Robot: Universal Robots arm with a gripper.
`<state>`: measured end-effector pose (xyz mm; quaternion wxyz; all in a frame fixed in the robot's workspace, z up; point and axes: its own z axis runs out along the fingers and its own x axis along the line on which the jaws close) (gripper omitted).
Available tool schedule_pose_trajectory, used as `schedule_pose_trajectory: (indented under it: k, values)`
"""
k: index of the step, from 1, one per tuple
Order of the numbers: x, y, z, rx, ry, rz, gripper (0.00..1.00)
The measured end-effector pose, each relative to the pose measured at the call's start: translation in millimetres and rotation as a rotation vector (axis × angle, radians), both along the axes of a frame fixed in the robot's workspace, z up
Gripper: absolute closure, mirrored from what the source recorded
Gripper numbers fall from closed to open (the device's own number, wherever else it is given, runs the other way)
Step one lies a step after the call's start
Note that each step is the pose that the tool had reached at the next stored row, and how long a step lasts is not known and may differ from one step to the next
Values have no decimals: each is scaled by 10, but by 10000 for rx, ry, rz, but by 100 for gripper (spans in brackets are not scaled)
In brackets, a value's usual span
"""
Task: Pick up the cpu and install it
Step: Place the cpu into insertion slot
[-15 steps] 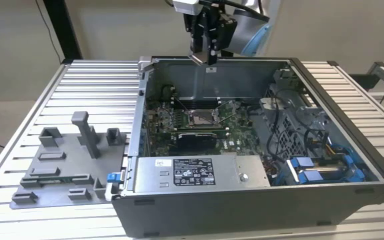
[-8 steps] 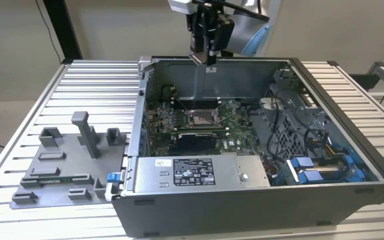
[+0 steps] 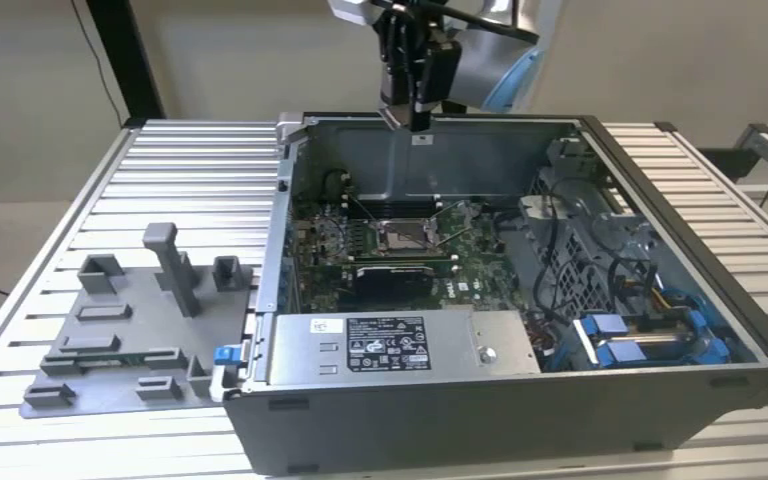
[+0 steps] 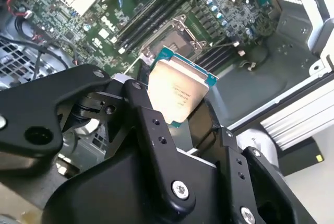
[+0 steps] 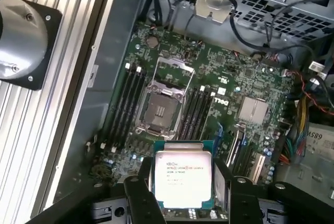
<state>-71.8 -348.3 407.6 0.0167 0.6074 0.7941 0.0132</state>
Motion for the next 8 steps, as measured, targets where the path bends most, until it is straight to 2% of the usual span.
schedule_pose_trajectory:
  k: [8]
  values:
    - [0,0,0,0,4,-1250,100]
